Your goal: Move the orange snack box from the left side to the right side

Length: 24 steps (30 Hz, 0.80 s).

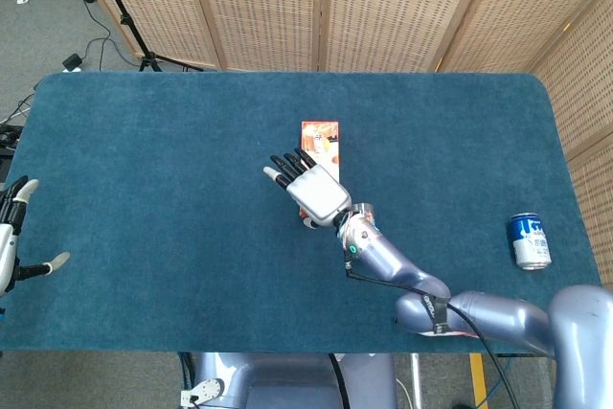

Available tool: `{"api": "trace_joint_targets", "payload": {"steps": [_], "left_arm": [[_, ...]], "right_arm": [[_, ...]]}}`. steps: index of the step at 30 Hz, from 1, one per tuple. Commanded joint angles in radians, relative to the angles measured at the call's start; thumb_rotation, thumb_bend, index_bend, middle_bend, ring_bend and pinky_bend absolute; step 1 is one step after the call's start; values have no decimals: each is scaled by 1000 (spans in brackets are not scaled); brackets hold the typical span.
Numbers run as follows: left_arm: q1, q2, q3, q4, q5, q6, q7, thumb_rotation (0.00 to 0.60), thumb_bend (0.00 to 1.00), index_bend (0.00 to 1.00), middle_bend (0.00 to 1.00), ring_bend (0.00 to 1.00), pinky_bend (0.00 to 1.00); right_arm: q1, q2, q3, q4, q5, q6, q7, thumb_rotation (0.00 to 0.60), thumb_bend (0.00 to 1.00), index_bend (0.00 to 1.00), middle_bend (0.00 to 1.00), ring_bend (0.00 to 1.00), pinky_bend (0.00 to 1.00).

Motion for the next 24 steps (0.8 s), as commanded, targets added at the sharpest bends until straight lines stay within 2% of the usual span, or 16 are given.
{"api": "trace_joint_targets", "payload": {"steps": [1,5,11,17,24], "left_arm": [[1,2,-1,2,-2,-4,-6,600,0,0,0,0,0],[1,6,-3,8,-9,-15,-21,600,0,0,0,0,0],[-5,5,-11,19,-26,-35,-29,600,0,0,0,0,0],[-9,3,-15,21,-29,-42,-25,600,0,0,0,0,0],[-10,2,-21,29,-36,-50,-37,600,0,0,0,0,0]], "right_arm": [[36,-61,-19,61,61,9,-56,600,0,0,0,0,0],[48,-76,-37,57,121,8,-88,600,0,0,0,0,0],[44,-49,-70,7,120,54,-130,600,0,0,0,0,0],[43,-106,-103,124,91,80,-117,600,0,0,0,0,0],[47,-202,-120,396,8,89,-36,600,0,0,0,0,0]]}}
